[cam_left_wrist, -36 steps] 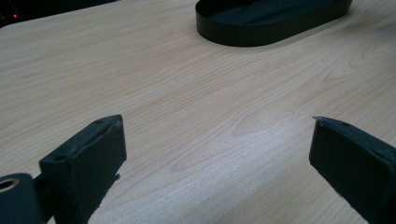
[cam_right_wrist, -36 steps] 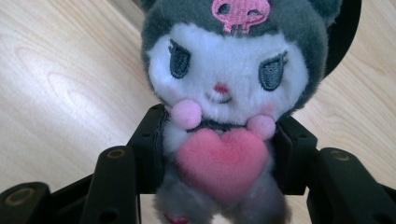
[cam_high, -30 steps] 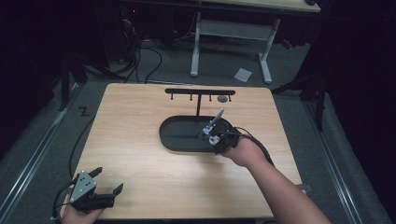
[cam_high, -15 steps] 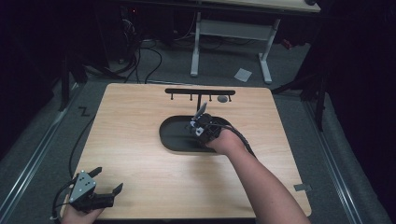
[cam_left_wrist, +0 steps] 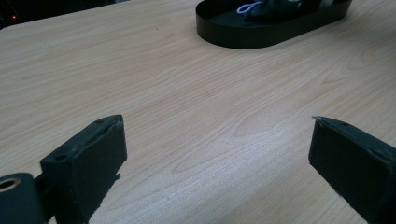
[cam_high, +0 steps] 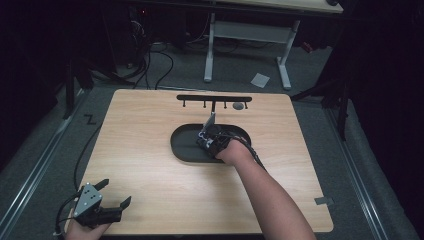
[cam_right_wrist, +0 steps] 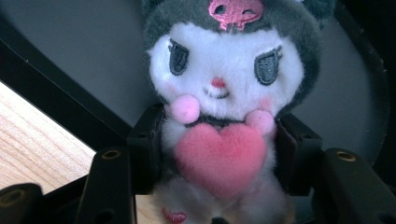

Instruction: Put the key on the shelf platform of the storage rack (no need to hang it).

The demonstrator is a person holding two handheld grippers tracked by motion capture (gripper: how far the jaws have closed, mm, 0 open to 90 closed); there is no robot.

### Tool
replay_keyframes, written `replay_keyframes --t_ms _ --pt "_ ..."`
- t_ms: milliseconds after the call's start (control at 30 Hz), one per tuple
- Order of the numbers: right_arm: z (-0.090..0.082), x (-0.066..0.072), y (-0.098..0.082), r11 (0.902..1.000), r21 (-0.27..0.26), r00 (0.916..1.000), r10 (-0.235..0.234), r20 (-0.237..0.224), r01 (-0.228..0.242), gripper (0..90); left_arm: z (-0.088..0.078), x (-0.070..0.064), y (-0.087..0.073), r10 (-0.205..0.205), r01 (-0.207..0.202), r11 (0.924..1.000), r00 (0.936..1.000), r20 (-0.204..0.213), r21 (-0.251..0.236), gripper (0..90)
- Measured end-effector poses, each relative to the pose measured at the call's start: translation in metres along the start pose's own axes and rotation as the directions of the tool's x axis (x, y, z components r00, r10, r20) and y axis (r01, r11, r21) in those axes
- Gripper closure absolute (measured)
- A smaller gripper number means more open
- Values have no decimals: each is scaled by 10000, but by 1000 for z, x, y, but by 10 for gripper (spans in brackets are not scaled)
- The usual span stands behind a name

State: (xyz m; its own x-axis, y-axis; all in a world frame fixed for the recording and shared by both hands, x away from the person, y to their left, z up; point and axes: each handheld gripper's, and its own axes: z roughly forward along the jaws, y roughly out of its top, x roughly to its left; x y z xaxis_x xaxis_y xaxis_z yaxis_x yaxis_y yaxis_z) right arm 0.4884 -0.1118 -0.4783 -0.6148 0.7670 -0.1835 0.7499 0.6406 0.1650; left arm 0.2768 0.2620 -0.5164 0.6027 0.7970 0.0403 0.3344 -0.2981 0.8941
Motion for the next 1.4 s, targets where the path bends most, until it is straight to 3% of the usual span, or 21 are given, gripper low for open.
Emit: replay_keyframes --t_ms 233,733,867,1033,1167,1233,1333,1400 --pt "-14 -5 -5 9978 -576 9993 330 -170 -339 362 1 0 -1 -31 31 10000 10000 -3 43 48" --pt "-44 -14 -26 9846 -1569 9969 738 -261 -770 387 3 -1 0 3 -3 10000 10000 30 96 48" --pt "-50 -15 -42 9780 -1964 9975 669 -248 -705 392 6 -1 1 -9 8 9999 10000 99 100 48" --pt "-56 -21 -70 9672 -2300 9942 1042 -282 -1079 400 9 -5 3 137 -142 9997 9996 226 208 48" --pt "-57 -26 -85 9667 -2339 9944 1055 -53 -1038 400 10 -6 3 135 -139 9997 9997 204 199 48" --pt "-59 -31 -101 9559 -2623 9911 1317 -203 -1324 392 11 -5 2 88 -91 9997 9998 152 215 48" --pt "-58 -33 -112 9504 -2857 9921 1248 -112 -1228 386 11 -5 2 77 -79 9997 9999 111 225 47" --pt "-57 -34 -128 9344 -3312 9907 1356 -91 -1309 370 11 -4 2 53 -54 9997 10000 62 221 42"
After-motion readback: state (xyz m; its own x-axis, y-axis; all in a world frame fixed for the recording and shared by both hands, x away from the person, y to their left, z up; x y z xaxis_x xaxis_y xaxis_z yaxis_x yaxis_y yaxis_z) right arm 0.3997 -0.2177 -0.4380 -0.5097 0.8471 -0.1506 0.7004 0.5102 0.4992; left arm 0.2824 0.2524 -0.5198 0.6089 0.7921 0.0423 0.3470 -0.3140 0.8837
